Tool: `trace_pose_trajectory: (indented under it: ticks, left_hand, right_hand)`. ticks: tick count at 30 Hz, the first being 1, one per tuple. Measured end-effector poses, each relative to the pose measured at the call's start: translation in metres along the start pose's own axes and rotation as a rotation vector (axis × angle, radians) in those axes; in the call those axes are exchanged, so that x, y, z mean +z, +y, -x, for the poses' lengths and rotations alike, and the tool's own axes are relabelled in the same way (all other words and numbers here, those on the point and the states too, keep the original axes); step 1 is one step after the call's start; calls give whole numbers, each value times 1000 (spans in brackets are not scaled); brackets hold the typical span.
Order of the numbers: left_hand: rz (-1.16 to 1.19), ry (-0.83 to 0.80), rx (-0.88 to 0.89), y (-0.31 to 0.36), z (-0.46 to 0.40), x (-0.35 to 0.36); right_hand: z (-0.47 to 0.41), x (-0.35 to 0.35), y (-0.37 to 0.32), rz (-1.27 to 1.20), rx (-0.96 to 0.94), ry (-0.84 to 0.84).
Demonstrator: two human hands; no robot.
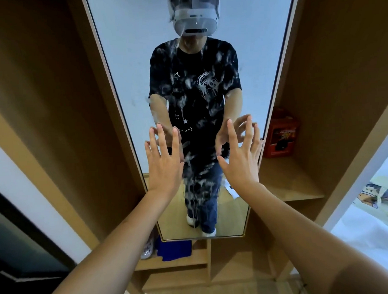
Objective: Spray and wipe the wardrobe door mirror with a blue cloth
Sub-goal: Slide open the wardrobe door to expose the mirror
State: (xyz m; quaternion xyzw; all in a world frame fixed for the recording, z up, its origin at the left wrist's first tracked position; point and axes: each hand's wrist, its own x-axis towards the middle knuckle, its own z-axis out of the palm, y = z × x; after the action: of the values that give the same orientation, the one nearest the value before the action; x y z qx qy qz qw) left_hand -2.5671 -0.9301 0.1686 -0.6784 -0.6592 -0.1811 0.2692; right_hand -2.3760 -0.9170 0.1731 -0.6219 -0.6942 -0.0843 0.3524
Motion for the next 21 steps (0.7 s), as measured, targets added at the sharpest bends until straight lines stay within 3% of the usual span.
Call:
trace_pose_trajectory:
  ticks: [21]
  left_hand:
    - [65, -11, -24, -3, -10, 5]
  right_hand:
    - [-11, 14, -2, 13, 5, 27]
